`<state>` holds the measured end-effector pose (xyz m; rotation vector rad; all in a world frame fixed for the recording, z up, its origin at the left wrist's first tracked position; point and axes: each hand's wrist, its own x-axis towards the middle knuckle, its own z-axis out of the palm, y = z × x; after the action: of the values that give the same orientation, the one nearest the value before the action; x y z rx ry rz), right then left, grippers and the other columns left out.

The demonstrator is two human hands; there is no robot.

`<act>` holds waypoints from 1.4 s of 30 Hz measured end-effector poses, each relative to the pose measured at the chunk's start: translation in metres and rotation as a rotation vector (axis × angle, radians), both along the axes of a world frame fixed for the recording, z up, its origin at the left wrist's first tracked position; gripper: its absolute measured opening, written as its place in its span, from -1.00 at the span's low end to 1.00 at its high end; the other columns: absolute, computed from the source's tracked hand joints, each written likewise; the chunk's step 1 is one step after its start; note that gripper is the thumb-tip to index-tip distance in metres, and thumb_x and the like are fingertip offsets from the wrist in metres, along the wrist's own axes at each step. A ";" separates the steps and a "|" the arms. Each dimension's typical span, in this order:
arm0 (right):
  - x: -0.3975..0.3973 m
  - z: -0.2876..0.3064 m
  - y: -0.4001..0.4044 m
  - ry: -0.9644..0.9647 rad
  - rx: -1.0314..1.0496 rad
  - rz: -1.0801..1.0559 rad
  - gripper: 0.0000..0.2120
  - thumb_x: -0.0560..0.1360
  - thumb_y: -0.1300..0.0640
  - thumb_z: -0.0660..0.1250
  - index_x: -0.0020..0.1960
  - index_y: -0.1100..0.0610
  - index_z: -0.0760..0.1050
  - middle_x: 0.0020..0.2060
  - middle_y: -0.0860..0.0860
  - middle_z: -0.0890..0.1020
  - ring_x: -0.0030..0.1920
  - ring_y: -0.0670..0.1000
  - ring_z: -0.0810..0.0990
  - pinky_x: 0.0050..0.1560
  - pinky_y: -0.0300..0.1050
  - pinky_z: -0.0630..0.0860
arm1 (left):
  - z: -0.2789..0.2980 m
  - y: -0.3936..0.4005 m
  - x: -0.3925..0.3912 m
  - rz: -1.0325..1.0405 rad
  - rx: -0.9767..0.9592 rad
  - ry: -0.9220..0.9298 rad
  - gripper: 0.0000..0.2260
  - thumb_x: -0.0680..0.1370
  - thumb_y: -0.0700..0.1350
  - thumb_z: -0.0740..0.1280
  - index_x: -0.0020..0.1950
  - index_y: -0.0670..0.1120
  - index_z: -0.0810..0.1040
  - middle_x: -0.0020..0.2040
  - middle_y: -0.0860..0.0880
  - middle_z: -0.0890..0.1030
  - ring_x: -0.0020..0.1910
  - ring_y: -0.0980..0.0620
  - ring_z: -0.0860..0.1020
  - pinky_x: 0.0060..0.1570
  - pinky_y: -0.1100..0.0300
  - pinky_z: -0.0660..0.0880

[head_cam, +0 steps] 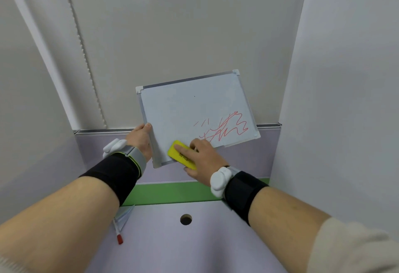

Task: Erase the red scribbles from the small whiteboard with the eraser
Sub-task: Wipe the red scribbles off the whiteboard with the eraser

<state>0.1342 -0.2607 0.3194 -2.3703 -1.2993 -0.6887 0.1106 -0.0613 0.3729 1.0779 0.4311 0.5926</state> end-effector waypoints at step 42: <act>0.044 0.068 -0.023 0.056 0.201 -0.341 -0.34 0.47 -0.06 0.34 0.50 0.00 0.19 0.07 0.14 0.39 0.06 0.19 0.38 0.20 0.02 0.40 | -0.025 0.010 0.010 -0.080 0.139 0.056 -0.65 0.66 -0.17 0.31 0.44 -0.23 0.53 0.39 -0.22 0.61 0.42 -0.22 0.55 0.51 -0.14 0.41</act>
<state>0.1781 -0.2833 0.3877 -2.4441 -0.7678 -0.8000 0.1203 -0.0517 0.3483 1.2413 0.3979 0.5285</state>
